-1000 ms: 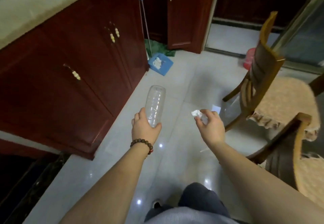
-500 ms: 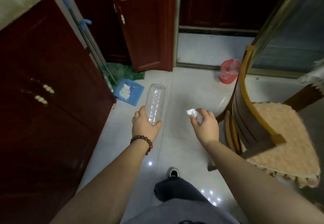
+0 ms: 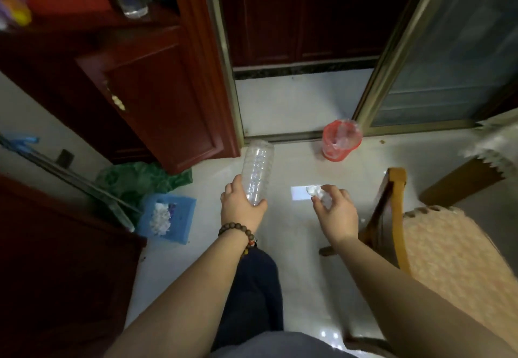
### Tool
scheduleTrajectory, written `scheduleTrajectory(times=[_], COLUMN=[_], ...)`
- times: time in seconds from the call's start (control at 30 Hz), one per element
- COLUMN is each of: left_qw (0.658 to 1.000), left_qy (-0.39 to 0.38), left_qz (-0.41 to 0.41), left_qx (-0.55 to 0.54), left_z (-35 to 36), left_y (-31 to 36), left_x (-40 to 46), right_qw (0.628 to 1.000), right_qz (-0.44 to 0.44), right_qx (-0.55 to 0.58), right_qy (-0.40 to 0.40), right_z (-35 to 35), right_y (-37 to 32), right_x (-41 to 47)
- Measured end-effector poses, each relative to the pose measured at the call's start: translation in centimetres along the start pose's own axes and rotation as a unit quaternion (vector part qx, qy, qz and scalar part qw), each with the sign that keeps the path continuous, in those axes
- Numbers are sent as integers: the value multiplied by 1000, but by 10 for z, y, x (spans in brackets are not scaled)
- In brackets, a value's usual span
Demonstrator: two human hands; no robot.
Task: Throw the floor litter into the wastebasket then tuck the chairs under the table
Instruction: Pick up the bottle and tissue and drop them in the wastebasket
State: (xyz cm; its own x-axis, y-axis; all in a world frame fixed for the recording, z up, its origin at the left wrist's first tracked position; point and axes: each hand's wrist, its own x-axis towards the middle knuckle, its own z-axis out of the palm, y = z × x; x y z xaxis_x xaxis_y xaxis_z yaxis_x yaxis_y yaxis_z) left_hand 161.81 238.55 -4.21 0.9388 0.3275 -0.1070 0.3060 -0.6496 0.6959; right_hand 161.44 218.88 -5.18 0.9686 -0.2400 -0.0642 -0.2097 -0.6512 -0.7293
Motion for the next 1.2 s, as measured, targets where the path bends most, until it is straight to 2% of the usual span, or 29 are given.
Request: scheduleTrajectory(times=[0.3,0.5,0.73,0.9,1.2], left_qw=[991,976,944,913,851], left_qy=[-95,-170,-263,-319,-423], left_qz=[77,122,171,192,112], left_qx=[50,68,98,168,291], left_z=[40,96,194,278,454], left_y=[66,124,177,212,230], left_x=[245,344,417,475,578], right_qw=[991,969,939,917,896], right_qz=[121,214,300,360,407], right_qx=[-5,1,9,32,47], right_qy=[63,121,166,168,172], right_z=[38,31,25,26,39], right_y=[-40,-33,14,64,158], right_x=[203,283,368,446,566])
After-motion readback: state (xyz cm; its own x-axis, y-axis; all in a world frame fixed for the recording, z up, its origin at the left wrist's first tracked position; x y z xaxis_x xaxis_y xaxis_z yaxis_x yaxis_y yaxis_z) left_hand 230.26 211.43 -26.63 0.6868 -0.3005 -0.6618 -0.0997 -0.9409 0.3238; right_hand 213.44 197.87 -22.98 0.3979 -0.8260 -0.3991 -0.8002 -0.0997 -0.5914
